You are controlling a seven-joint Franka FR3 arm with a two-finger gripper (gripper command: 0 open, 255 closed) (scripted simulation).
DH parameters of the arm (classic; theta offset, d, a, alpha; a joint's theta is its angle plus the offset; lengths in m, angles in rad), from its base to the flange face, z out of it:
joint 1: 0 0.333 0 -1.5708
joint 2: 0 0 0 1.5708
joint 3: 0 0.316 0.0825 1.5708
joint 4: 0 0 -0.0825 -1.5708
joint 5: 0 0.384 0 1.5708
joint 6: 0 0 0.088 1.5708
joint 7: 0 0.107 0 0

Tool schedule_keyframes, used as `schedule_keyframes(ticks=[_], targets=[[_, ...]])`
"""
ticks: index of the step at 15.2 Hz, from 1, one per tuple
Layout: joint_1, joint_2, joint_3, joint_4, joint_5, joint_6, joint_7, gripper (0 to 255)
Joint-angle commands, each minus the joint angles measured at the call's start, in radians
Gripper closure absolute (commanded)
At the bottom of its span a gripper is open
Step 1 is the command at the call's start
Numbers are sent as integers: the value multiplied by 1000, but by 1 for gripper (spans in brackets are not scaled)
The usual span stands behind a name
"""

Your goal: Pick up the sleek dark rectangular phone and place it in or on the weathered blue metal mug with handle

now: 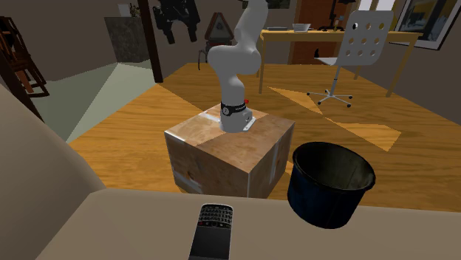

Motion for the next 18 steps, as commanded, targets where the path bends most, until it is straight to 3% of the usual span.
schedule_keyframes(ticks=[1, 9, 18], targets=[[0, 0, 0, 0, 0, 0, 0, 0], [61, 180, 119, -3, 71, 218, 82, 0], [112, 446, 244, 91, 91, 431, 176, 0]])
